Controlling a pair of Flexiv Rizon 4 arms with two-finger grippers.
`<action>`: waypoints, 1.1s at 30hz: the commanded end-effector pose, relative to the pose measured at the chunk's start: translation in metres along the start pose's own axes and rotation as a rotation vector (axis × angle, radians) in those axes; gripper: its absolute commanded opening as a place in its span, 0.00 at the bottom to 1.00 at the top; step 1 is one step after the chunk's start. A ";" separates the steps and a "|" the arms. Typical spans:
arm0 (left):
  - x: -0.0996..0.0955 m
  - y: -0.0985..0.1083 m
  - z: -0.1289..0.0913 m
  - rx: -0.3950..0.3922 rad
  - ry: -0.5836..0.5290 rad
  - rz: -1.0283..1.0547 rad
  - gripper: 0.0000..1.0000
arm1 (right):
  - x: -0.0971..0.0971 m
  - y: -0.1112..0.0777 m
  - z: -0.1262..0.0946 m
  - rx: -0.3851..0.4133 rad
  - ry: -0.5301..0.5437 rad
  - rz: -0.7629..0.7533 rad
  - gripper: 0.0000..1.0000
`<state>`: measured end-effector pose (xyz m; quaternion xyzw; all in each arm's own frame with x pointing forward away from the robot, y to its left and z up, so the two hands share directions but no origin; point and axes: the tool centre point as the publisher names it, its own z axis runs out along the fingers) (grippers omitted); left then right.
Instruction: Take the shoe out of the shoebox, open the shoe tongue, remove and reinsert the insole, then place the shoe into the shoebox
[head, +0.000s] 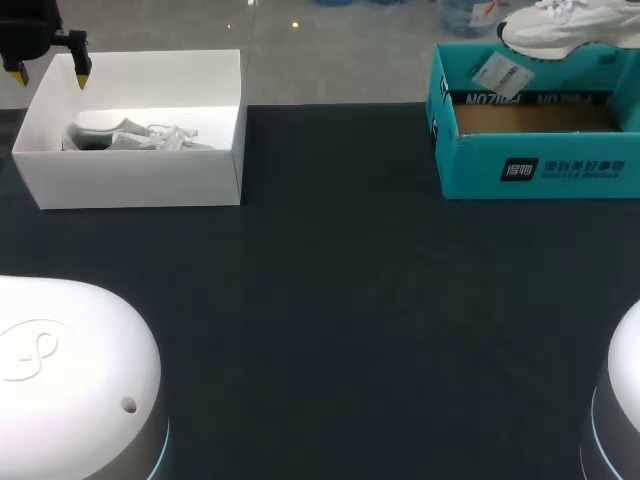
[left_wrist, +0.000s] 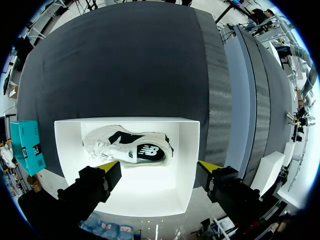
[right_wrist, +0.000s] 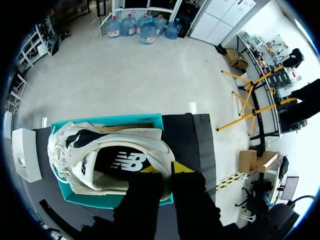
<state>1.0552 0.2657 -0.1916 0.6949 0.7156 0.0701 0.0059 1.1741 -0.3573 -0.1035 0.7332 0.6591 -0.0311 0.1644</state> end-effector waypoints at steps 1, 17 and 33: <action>0.000 -0.001 0.000 -0.003 0.002 0.001 1.00 | -0.002 -0.006 -0.025 -0.037 0.013 -0.010 0.00; 0.000 -0.001 0.000 -0.003 0.002 0.001 1.00 | -0.002 -0.006 -0.025 -0.037 0.013 -0.010 0.00; 0.000 -0.001 0.000 -0.003 0.002 0.001 1.00 | 0.005 -0.020 -0.027 -0.044 0.003 -0.014 0.00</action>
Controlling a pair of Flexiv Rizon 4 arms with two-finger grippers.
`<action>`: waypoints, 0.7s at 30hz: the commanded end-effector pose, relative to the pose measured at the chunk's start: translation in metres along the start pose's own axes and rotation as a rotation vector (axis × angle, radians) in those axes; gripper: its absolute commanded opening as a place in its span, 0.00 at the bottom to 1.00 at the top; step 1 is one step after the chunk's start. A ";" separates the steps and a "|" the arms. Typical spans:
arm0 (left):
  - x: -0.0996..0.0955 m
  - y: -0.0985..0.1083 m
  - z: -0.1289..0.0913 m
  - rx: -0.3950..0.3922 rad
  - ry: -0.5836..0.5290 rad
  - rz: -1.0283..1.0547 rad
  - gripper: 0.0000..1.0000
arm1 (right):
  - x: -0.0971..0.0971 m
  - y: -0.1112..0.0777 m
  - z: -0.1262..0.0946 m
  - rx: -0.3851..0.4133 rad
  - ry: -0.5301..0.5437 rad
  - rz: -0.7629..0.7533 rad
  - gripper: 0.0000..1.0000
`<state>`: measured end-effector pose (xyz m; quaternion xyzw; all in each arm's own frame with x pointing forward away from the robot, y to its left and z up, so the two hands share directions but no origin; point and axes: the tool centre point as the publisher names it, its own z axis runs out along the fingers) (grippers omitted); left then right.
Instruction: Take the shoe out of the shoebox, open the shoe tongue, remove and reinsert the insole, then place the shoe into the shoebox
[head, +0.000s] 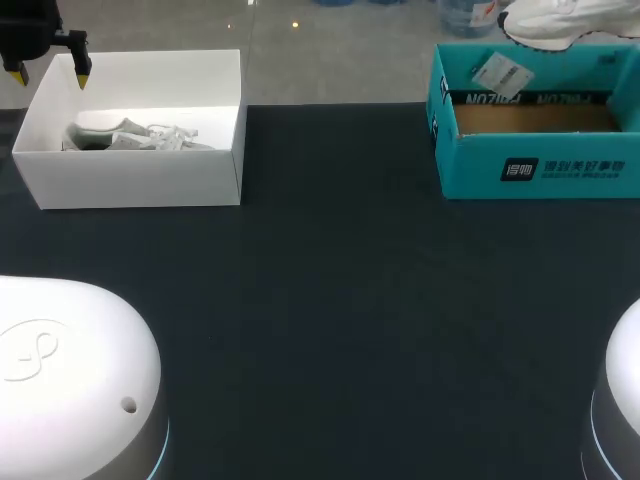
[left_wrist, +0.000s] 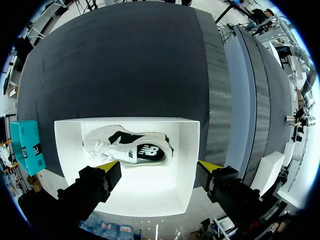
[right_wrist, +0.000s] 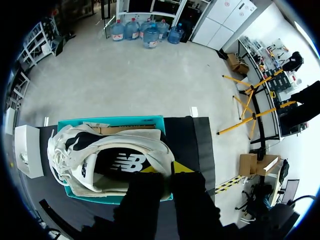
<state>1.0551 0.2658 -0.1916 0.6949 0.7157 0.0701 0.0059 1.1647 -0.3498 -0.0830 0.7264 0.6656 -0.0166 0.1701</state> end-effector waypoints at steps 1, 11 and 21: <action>0.000 -0.001 0.000 -0.003 0.002 0.001 1.00 | 0.008 -0.021 -0.006 -0.019 -0.006 -0.003 0.00; 0.000 -0.001 0.000 -0.003 0.002 0.001 1.00 | 0.042 -0.077 -0.026 -0.034 0.001 -0.022 0.00; 0.000 -0.001 0.000 -0.003 0.002 0.001 1.00 | 0.092 -0.143 -0.050 -0.015 -0.059 -0.028 0.00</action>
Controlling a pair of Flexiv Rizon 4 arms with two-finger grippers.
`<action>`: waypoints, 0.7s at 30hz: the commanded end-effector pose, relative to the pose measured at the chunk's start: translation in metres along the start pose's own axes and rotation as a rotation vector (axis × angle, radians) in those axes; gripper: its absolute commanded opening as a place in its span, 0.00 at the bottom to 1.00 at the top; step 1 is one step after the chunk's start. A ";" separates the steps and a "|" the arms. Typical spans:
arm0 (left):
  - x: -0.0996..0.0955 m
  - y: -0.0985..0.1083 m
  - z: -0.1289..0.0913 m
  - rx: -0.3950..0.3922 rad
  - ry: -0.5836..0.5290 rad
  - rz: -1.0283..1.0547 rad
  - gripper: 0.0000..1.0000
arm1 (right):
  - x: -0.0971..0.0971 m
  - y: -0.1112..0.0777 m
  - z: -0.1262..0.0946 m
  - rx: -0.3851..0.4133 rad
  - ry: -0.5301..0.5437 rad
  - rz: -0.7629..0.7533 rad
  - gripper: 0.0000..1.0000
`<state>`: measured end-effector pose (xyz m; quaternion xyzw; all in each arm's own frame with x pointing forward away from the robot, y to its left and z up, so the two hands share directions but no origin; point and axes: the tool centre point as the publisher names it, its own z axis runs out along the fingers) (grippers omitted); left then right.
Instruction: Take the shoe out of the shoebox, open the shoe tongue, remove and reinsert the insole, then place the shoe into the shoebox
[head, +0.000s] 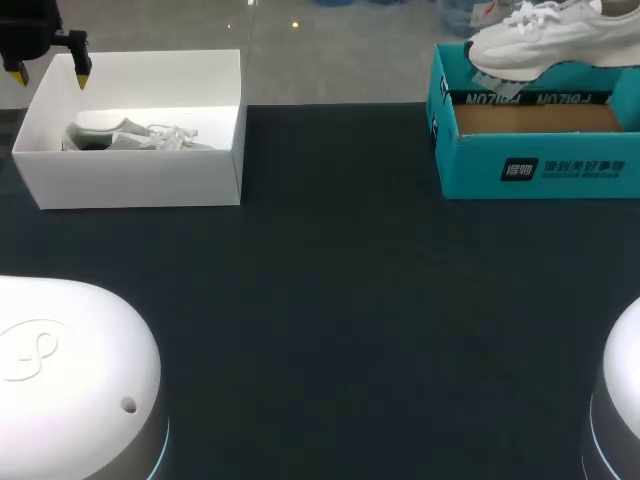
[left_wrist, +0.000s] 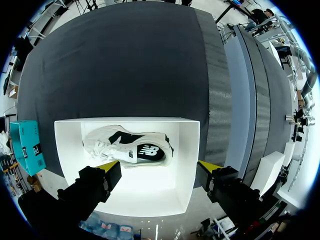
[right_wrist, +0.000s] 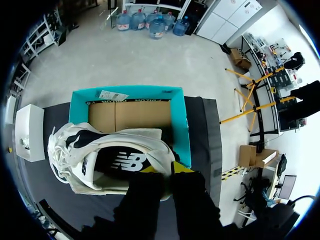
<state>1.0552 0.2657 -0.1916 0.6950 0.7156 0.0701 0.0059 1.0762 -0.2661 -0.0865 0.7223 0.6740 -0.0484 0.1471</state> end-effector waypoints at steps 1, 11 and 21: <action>0.000 -0.001 0.000 -0.003 0.002 0.001 1.00 | 0.030 -0.059 -0.010 -0.082 -0.049 0.003 0.00; 0.000 -0.001 0.000 -0.003 0.002 0.001 1.00 | 0.085 -0.118 -0.012 -0.066 0.007 0.008 0.00; 0.000 -0.001 0.000 -0.003 0.002 0.001 1.00 | 0.128 -0.147 -0.020 -0.061 0.085 -0.026 0.00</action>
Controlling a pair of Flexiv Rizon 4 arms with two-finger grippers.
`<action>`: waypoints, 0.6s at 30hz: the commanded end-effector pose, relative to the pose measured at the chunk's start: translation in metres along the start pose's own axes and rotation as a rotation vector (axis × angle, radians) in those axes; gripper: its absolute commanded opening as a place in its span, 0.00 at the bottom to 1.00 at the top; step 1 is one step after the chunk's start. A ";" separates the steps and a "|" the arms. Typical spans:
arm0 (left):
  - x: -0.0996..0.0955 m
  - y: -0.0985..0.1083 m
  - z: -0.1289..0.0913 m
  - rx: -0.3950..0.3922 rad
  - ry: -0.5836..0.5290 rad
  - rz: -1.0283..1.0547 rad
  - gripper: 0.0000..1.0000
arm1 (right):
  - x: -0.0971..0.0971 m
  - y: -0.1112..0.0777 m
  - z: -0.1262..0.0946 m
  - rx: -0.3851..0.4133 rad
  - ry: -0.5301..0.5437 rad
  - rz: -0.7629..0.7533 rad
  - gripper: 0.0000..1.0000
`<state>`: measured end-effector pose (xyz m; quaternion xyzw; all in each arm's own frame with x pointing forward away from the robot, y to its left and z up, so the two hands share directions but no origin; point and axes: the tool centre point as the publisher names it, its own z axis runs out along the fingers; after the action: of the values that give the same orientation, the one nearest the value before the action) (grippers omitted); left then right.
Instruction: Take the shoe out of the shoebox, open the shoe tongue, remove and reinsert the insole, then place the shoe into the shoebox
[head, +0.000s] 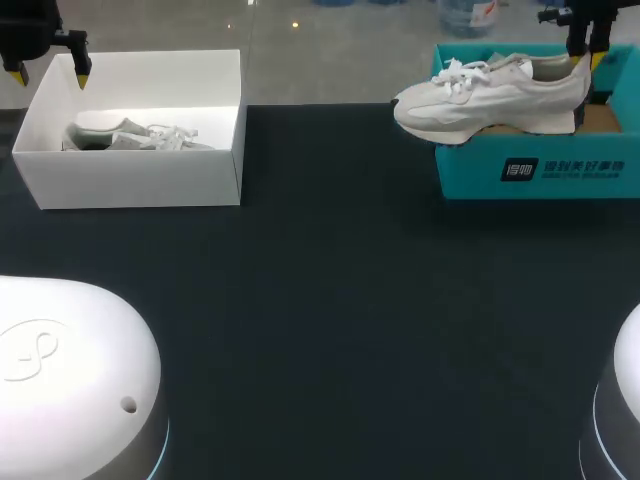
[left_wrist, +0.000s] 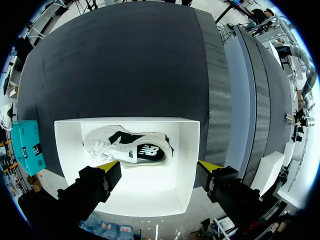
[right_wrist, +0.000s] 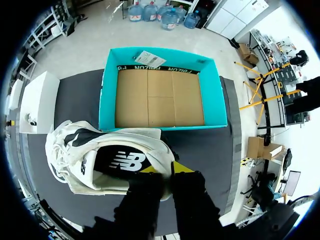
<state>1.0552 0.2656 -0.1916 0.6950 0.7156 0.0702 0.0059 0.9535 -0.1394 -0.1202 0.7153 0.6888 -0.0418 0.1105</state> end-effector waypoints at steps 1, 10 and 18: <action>0.000 -0.001 0.000 -0.003 0.002 0.001 1.00 | 0.010 -0.015 0.001 -0.100 0.033 0.004 0.00; 0.000 -0.001 0.000 -0.003 0.002 0.001 1.00 | 0.010 -0.015 0.001 -0.100 0.033 0.004 0.00; 0.000 -0.001 0.000 -0.003 0.002 0.001 1.00 | 0.010 -0.015 0.001 -0.100 0.033 0.004 0.00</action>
<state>1.0551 0.2658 -0.1916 0.6949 0.7157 0.0701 0.0059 0.9407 -0.1289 -0.1252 0.7107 0.6905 0.0026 0.1343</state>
